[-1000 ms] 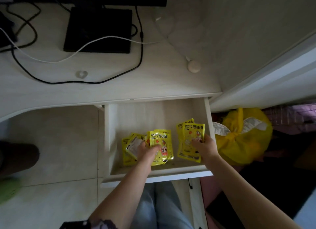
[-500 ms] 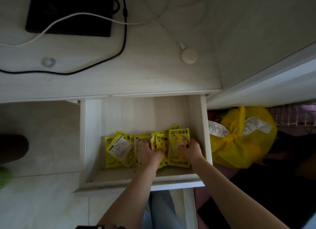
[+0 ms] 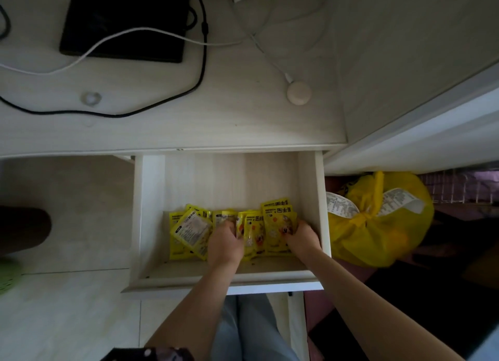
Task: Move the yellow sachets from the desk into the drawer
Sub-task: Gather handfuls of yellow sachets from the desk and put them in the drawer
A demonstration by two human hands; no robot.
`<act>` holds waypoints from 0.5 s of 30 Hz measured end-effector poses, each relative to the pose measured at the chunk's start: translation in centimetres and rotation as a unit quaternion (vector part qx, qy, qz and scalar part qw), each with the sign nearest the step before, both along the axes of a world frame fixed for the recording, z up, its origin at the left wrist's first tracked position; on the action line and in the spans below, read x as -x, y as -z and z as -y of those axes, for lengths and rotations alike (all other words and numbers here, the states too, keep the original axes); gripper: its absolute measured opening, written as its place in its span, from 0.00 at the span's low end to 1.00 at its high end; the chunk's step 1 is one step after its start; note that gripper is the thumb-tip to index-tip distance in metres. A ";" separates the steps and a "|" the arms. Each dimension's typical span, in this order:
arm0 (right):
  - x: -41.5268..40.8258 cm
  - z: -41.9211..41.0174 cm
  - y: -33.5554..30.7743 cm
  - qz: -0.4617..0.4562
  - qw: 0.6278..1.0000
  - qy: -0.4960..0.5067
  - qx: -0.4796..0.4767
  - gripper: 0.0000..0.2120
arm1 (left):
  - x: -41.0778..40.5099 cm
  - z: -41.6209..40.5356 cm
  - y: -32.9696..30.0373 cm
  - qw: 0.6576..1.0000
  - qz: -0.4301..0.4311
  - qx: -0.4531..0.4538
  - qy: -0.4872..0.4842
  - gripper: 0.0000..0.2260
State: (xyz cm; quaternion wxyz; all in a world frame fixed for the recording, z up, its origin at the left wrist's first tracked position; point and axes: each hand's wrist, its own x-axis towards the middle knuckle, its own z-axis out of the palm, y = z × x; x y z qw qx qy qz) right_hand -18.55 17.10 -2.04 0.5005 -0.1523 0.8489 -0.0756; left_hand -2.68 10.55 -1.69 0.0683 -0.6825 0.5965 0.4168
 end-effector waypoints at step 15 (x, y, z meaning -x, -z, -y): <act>-2.5 3.2 -9.1 -0.054 0.976 -0.163 0.132 0.21 | -7.9 0.7 -7.2 0.991 -0.016 0.086 -0.101 0.10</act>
